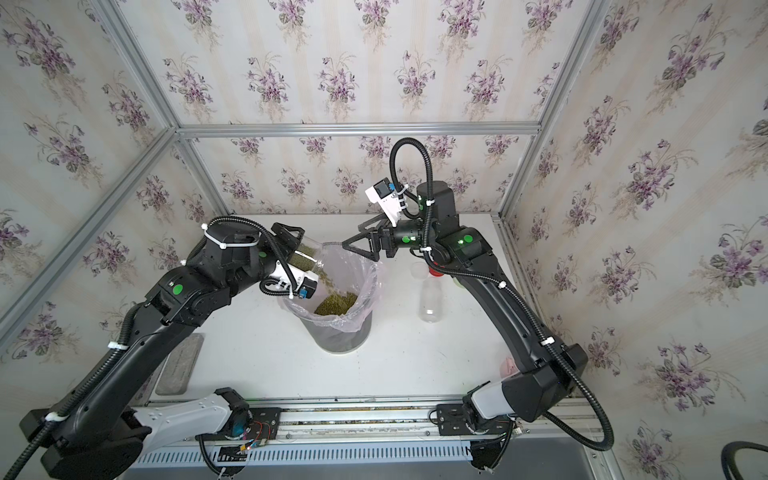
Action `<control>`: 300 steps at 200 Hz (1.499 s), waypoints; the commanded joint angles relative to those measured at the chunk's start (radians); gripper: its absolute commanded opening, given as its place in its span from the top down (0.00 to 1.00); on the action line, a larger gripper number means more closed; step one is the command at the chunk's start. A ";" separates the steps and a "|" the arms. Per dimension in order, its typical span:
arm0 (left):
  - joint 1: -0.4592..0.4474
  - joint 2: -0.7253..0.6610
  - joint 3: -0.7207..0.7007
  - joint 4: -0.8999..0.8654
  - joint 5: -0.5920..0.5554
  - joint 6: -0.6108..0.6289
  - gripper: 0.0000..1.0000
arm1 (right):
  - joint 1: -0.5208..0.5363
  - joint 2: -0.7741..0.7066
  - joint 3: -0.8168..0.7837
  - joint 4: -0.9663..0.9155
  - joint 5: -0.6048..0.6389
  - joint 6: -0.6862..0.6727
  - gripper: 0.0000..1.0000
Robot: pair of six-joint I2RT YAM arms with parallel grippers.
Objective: Empty moldy mung beans from jars
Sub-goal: Pour the moldy mung beans from the jar into the trash bin.
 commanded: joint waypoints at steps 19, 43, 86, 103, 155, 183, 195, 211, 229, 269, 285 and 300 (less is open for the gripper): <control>-0.013 0.005 0.002 0.055 -0.042 0.136 1.00 | 0.002 -0.012 -0.023 0.040 0.001 -0.005 0.09; -0.019 0.000 -0.005 0.055 -0.064 0.142 1.00 | 0.002 -0.014 -0.025 0.036 0.011 -0.011 0.09; -0.038 -0.016 -0.020 0.056 -0.097 0.159 1.00 | 0.004 0.005 -0.025 0.061 -0.006 -0.004 0.09; -0.041 -0.017 -0.019 0.055 -0.097 0.158 1.00 | 0.015 0.007 -0.031 0.081 -0.046 -0.011 0.09; -0.043 -0.009 -0.023 0.056 -0.068 0.147 1.00 | 0.093 0.065 0.046 0.007 -0.065 -0.093 0.08; -0.046 -0.007 -0.019 0.058 -0.048 0.138 1.00 | 0.116 0.108 0.093 -0.040 -0.013 -0.128 0.08; -0.047 -0.005 -0.017 0.057 -0.050 0.135 1.00 | 0.122 0.122 0.110 -0.053 -0.001 -0.140 0.08; -0.047 -0.005 -0.013 0.058 -0.043 0.131 1.00 | 0.134 0.137 0.124 -0.060 0.012 -0.152 0.07; -0.048 -0.009 -0.012 0.060 -0.026 0.123 1.00 | 0.160 0.173 0.165 -0.082 0.028 -0.165 0.06; -0.048 -0.004 0.001 0.061 -0.018 0.116 1.00 | 0.217 0.270 0.286 -0.170 0.091 -0.208 0.06; -0.048 -0.002 0.001 0.061 -0.018 0.116 1.00 | 0.224 0.290 0.302 -0.183 0.094 -0.220 0.06; -0.048 -0.003 -0.001 0.061 -0.013 0.115 1.00 | 0.231 0.301 0.308 -0.192 0.097 -0.229 0.05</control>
